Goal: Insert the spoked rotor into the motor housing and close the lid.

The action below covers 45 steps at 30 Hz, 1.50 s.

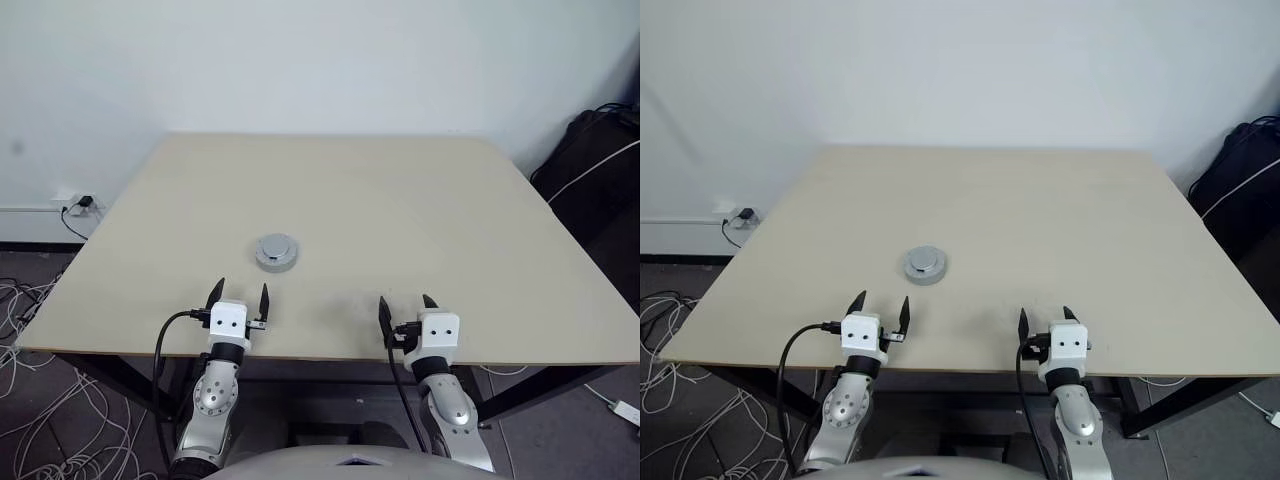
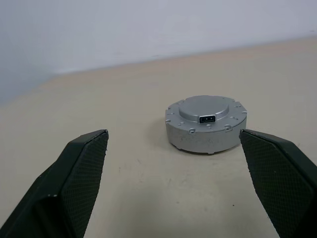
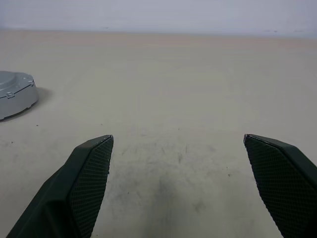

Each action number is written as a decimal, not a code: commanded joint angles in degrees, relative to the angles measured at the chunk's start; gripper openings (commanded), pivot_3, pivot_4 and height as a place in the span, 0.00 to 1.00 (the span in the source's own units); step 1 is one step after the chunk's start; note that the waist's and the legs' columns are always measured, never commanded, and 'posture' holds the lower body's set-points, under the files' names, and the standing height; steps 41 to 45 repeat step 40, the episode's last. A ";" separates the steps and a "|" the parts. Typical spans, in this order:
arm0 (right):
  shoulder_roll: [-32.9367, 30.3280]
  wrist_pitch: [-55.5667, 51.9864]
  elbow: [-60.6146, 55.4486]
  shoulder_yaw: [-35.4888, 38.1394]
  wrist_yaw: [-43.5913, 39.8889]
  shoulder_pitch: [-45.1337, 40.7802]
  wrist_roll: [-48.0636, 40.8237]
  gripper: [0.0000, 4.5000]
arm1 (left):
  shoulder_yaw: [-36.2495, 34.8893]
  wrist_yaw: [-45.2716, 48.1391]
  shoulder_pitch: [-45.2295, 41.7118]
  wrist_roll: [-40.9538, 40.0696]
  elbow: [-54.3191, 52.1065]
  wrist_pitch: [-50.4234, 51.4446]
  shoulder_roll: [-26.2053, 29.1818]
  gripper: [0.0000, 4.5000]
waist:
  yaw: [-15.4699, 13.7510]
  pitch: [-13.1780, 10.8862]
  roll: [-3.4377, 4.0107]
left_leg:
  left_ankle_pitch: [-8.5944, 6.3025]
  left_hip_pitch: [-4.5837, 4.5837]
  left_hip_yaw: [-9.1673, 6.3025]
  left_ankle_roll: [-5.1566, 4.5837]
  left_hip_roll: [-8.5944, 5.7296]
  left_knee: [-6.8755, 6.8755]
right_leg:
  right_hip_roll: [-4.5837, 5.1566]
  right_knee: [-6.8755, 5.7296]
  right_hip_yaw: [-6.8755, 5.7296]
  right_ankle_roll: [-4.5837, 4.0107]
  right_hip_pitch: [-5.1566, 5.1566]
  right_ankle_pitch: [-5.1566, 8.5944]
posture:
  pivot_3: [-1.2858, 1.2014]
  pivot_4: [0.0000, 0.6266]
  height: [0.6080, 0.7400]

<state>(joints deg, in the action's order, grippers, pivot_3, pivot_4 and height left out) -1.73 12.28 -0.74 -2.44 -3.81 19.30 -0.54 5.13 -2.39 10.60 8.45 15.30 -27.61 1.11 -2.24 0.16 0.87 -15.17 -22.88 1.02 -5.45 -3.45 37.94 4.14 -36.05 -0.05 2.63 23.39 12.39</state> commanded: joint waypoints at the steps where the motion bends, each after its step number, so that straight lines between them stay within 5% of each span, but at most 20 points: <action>1: 0.31 1.07 -1.27 -0.34 -0.13 -0.40 0.02 1.00 | 0.57 0.10 -0.95 0.01 -1.89 0.08 -0.38 1.00 | 0.00 0.00 0.00 | 0.00 0.00 0.00 0.00 0.00 0.00 | 0.00 0.00 0.00 0.00 0.00 0.00 | 0.52 0.00 1.00; 45: -0.03 0.47 -0.76 -0.12 -0.29 -0.90 -0.25 1.00 | 1.62 0.02 -2.36 -0.08 0.23 0.46 -1.67 1.00 | 0.01 0.00 0.00 | 0.00 0.02 0.00 0.00 0.00 0.01 | -0.01 -0.01 0.00 0.00 -0.01 0.00 | 0.52 0.00 1.00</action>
